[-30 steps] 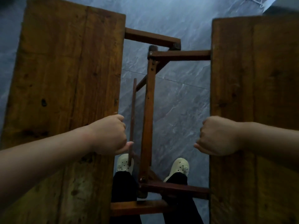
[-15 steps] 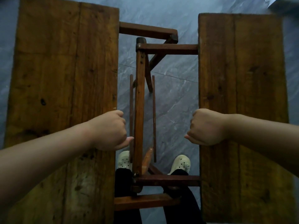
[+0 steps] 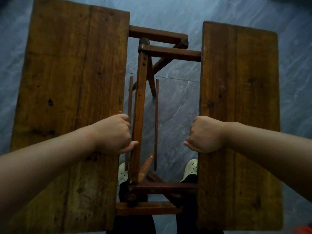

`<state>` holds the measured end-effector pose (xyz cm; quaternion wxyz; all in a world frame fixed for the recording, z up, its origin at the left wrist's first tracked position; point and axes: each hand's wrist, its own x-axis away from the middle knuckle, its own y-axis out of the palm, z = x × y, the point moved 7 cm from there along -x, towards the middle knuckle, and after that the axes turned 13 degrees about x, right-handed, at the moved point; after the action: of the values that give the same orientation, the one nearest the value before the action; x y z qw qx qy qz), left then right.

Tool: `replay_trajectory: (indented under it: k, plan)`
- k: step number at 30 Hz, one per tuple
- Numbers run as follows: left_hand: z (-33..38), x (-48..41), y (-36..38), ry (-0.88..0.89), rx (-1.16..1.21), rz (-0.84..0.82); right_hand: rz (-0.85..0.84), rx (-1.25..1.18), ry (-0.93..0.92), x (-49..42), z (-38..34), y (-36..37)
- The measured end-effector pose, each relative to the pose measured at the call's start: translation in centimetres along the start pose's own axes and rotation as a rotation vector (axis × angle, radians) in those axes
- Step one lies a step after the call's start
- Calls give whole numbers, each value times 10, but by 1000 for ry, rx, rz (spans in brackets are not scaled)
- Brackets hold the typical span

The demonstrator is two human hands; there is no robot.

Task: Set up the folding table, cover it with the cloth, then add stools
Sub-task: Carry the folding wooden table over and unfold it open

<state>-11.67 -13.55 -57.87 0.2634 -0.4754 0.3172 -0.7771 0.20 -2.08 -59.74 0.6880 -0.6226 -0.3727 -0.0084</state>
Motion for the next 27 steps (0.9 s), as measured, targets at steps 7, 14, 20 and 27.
replay_trajectory:
  k: [7,14,20,27]
  plan:
    - [-9,9,-3,22,-8,94,28,18,6,-14,2,-7]
    - [-1,10,-7,10,13,87,19,24,-11,2,3,-8]
    - [11,-11,-17,12,-14,78,-8,74,35,42,12,-9]
    - [23,-11,-32,33,-60,6,-34,7,26,34,-6,-25]
